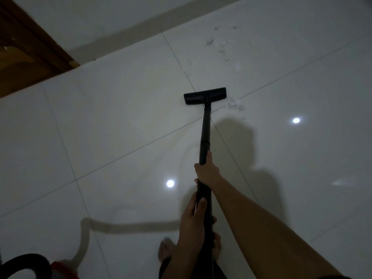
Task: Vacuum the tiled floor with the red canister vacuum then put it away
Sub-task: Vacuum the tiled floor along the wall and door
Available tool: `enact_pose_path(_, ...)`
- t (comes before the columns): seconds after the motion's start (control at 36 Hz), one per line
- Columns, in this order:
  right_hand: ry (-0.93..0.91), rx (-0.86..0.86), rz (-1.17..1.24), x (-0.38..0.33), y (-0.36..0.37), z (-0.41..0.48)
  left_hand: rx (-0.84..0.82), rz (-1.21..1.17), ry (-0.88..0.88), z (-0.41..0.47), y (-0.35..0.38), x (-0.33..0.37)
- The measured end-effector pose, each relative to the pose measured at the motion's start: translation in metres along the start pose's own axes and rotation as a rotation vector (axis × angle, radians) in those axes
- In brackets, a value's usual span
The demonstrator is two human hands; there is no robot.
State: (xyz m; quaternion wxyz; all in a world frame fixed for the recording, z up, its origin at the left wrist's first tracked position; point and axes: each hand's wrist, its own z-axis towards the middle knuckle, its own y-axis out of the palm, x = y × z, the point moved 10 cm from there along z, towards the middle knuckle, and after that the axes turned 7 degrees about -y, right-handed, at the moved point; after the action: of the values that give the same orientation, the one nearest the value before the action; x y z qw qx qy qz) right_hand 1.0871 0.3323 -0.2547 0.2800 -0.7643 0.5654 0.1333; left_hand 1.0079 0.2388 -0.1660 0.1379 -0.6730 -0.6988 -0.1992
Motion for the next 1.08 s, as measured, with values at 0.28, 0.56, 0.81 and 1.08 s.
enact_pose_path(0.28,0.002,-0.031,-0.001,-0.067,-0.015,0.040,0.090,0.085,-0.068,0.048,-0.014,0.053)
enact_pose_path(0.56,0.003,0.019,0.098,-0.137,-0.010,0.096,-0.079,0.019,-0.103,0.100,-0.032,0.126)
enact_pose_path(0.81,-0.008,0.035,0.131,-0.182,-0.011,0.144,-0.099,0.104,-0.022,0.132,-0.038,0.195)
enact_pose_path(1.08,-0.047,0.071,0.099,-0.219,-0.048,0.188,-0.100,0.040,-0.031,0.172,-0.014,0.240)
